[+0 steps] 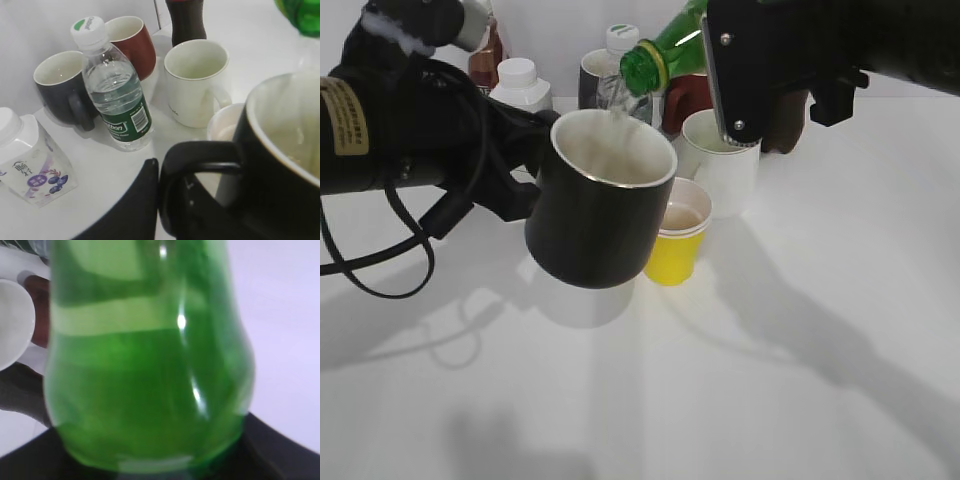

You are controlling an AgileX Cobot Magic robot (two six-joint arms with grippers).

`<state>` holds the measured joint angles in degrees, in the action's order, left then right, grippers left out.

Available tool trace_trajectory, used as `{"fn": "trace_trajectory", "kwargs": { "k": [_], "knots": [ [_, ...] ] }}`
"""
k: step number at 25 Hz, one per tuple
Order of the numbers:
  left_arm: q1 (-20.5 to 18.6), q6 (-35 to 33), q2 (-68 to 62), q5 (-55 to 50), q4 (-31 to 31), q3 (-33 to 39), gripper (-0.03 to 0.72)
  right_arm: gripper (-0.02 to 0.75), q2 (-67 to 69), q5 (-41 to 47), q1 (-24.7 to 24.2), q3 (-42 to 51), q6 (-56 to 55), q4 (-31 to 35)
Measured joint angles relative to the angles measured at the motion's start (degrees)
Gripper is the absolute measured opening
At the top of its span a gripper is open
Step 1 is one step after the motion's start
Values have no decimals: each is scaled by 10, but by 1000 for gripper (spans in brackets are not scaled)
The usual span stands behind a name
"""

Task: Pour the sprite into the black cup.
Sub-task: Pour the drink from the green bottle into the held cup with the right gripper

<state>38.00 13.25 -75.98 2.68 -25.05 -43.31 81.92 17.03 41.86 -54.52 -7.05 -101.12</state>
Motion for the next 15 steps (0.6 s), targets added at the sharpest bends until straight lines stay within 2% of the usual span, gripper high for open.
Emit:
{"fn": "trace_trajectory", "kwargs": {
  "k": [10, 15],
  "knots": [
    [0, 0, 0, -1, 0, 0, 54, 414, 0, 0, 0, 0, 1, -15],
    [0, 0, 0, -2, -1, 0, 54, 414, 0, 0, 1, -1, 1, 16]
  ]
}}
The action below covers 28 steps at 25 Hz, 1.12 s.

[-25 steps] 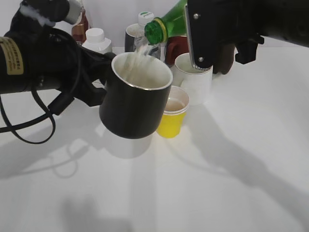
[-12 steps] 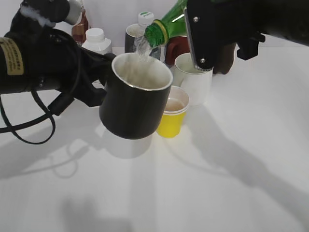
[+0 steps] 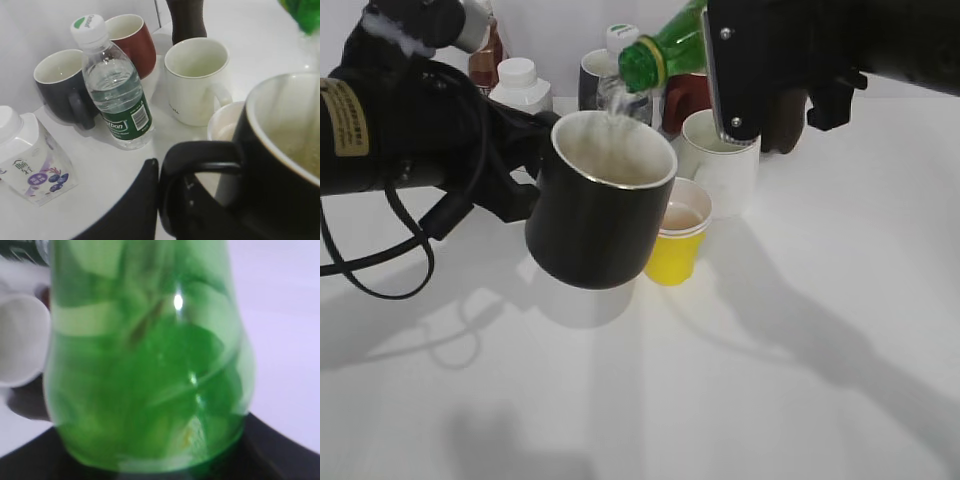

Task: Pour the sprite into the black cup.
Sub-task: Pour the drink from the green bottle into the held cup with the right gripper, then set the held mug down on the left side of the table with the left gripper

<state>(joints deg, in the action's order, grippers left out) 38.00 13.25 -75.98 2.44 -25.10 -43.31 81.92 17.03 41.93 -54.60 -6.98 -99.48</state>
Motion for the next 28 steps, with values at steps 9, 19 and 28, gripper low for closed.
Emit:
{"fn": "trace_trajectory", "kwargs": {
  "k": [9, 19, 28],
  "knots": [
    [0, 0, 0, -3, -1, 0, 54, 414, 0, -30, 0, 0, -1, 130],
    [-31, 0, 15, -4, -1, 0, 54, 414, -1, -93, 0, 0, -3, 420],
    [-130, 0, 15, 118, 12, 40, 54, 414, -42, -204, -104, 44, -5, 715]
  ]
}}
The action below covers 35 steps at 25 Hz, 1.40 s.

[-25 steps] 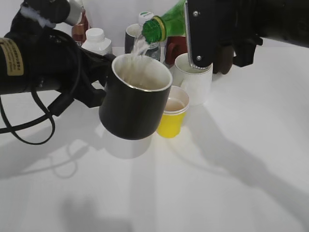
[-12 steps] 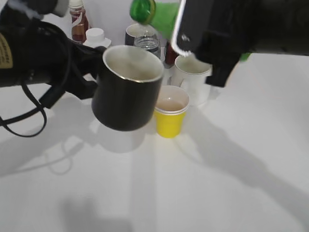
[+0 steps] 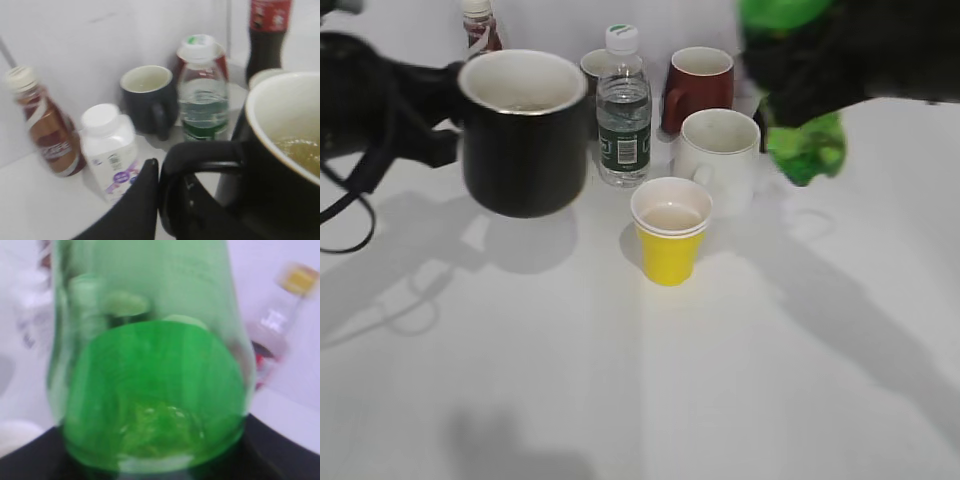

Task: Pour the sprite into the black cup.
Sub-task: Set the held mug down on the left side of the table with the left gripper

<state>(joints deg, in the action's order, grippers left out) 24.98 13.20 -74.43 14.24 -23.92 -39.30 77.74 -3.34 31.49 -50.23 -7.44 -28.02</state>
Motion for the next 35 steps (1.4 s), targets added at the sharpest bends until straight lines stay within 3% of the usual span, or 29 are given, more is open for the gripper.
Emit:
{"fn": "trace_trajectory", "kwargs": {
  "k": [4, 9, 11, 18, 25, 35],
  "knots": [
    [-65, -14, -5, 123, 52, 76, 54, 414, -30, -87, -75, 68, -29, 54],
    [-106, -110, -49, 286, 258, 144, 54, 414, -30, -276, -132, 167, -89, 90],
    [-109, -126, -82, 336, 293, 152, 54, 414, -30, -306, -134, 189, -82, 102],
    [-109, -135, -213, 460, 301, 154, 54, 414, -29, -321, -134, 224, -73, 105],
    [-109, -137, -288, 482, 302, 154, 54, 413, -29, -332, -134, 226, -72, 106],
    [-109, -135, -293, 471, 302, 154, 52, 413, -29, -333, -134, 226, -72, 105]
  ]
}}
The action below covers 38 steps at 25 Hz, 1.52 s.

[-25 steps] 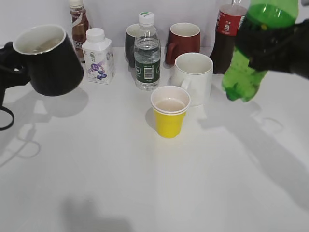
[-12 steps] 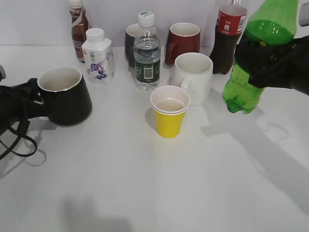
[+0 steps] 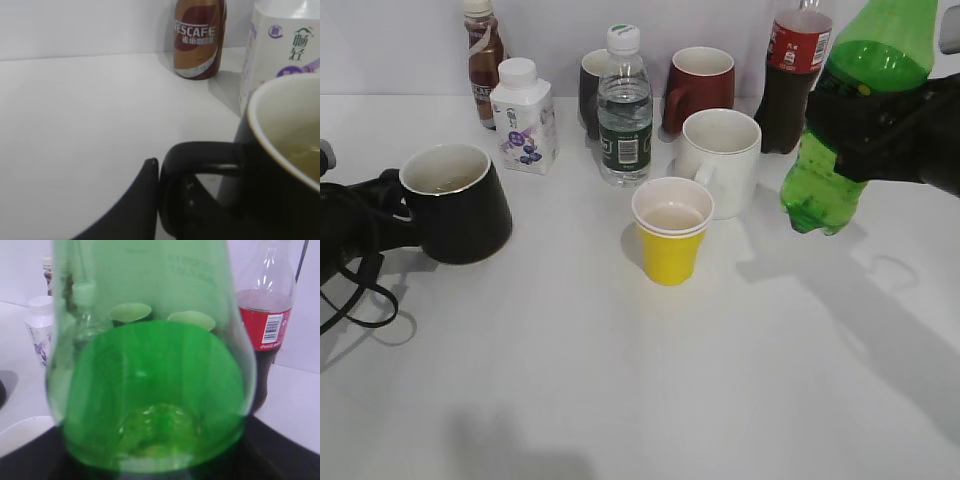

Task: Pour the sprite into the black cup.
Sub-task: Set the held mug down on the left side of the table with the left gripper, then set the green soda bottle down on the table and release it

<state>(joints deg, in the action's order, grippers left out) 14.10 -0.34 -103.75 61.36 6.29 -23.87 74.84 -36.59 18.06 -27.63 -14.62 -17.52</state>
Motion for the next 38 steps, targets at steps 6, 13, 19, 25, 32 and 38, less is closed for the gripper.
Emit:
{"fn": "trace_trajectory", "kwargs": {
  "k": [6, 13, 19, 25, 32, 38],
  "knots": [
    [0, 3, 1, -1, -1, 0, 77, 413, 0, -1, 0, 0, 0, 0],
    [0, 7, 5, 33, -2, 23, 169, 413, 0, -1, 0, 0, 0, 0],
    [0, 7, 10, 66, -16, 60, 182, 413, 0, -1, 0, 0, 1, 1],
    [0, 8, 33, 76, -21, 83, 195, 413, 1, -1, 0, 0, 68, 58],
    [0, 8, 78, 77, -48, 111, 211, 413, 82, -60, 0, 3, 170, 188],
    [0, 8, 119, 77, -51, 128, 212, 413, 163, -218, 0, 57, 175, 201]
  ]
}}
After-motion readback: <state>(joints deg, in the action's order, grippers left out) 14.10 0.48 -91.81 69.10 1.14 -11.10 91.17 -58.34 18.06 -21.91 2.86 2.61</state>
